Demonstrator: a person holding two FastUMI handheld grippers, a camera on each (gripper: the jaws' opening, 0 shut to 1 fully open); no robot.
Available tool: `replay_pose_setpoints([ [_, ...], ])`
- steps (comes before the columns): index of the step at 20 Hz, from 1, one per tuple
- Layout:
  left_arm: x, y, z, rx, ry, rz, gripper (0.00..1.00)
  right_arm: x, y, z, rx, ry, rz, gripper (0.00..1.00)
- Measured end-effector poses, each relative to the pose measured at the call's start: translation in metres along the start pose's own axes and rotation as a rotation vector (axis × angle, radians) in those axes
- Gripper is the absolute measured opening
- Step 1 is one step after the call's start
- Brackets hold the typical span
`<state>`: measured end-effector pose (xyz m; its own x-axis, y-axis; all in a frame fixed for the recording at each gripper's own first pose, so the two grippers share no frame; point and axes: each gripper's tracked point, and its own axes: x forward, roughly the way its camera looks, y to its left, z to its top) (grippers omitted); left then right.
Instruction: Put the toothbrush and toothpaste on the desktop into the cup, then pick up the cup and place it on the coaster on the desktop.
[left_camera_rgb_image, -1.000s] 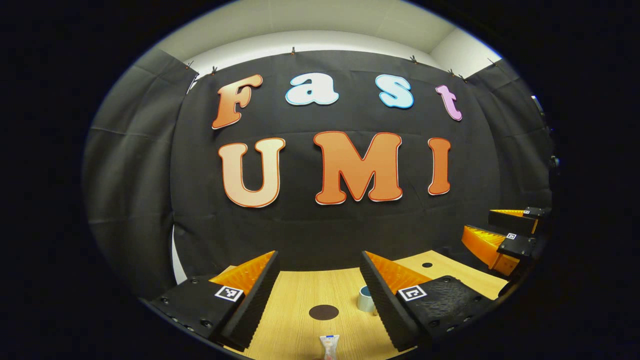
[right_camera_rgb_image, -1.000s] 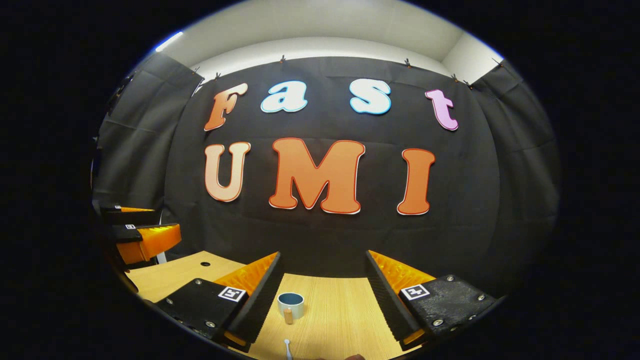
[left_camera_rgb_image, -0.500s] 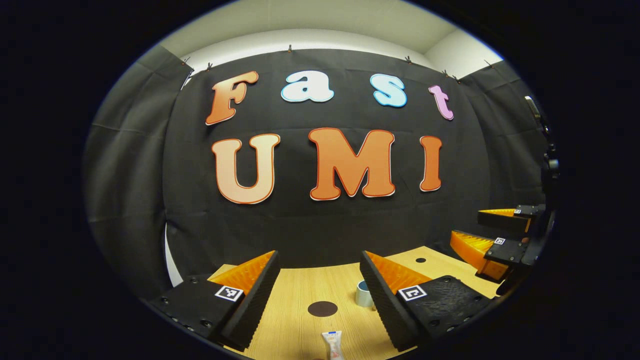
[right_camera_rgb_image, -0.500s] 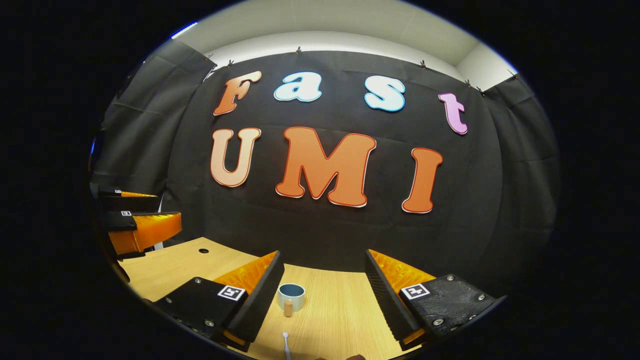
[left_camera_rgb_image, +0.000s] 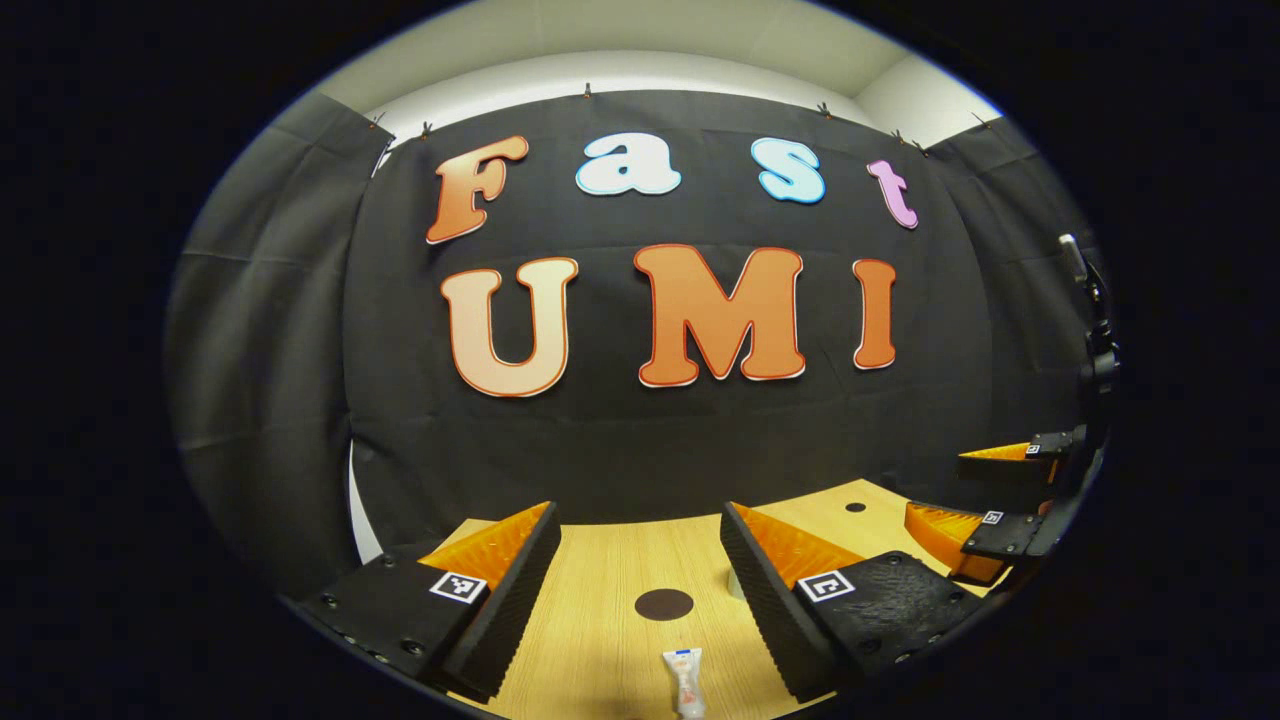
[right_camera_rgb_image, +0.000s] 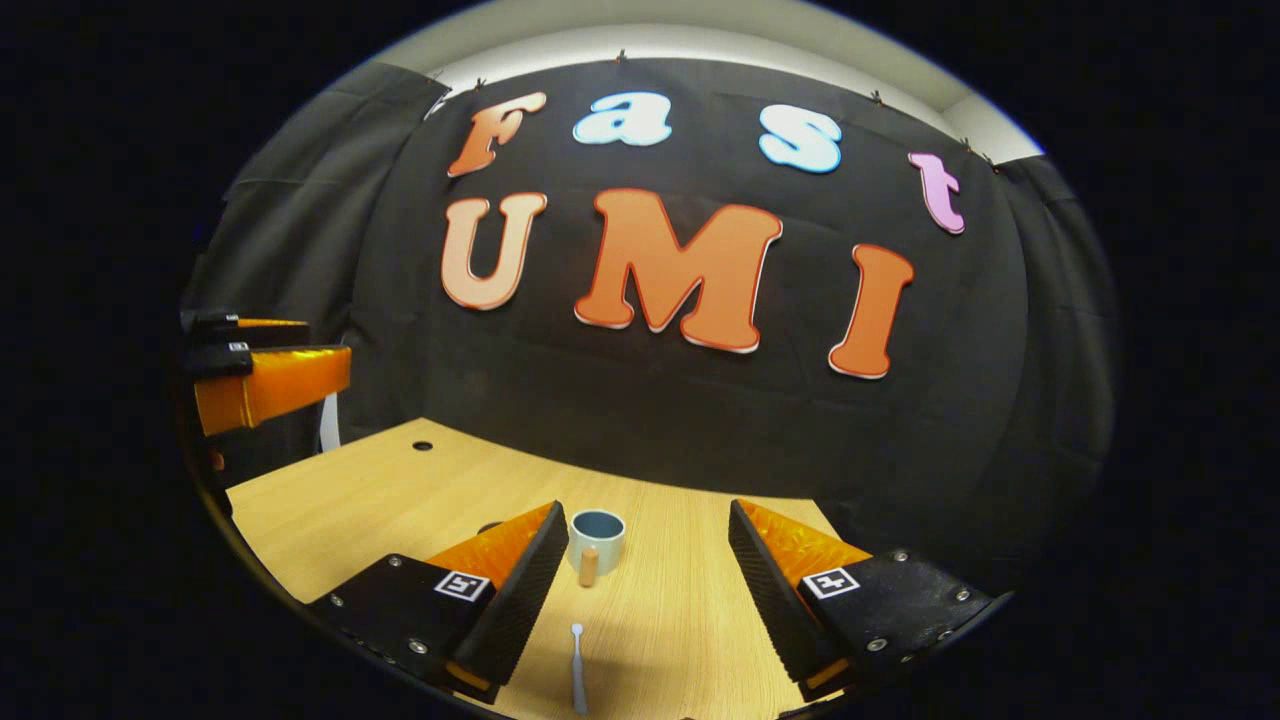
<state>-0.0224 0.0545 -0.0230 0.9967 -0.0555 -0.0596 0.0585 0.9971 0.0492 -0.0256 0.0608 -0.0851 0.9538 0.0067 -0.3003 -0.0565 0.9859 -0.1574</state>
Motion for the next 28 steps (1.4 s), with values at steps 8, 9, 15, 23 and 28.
replay_pose_setpoints([
  [8,0.023,0.019,-0.026,0.012,0.085,-0.032,0.98,0.033,0.025,-0.052,0.0,0.271,0.026,0.98],
  [9,0.023,0.021,-0.032,0.012,0.095,-0.026,0.97,0.036,0.029,-0.06,-0.003,0.31,0.039,0.98],
  [15,0.033,0.026,-0.063,0.051,0.184,0.047,0.97,0.044,0.05,-0.132,-0.01,0.587,0.172,0.92],
  [23,0.037,0.026,-0.105,0.025,0.311,0.14,0.99,0.049,0.06,-0.211,-0.037,0.874,0.258,0.87],
  [28,0.032,0.033,-0.129,-0.007,0.386,0.182,0.99,0.036,0.068,-0.255,-0.044,1.064,0.29,0.79],
])
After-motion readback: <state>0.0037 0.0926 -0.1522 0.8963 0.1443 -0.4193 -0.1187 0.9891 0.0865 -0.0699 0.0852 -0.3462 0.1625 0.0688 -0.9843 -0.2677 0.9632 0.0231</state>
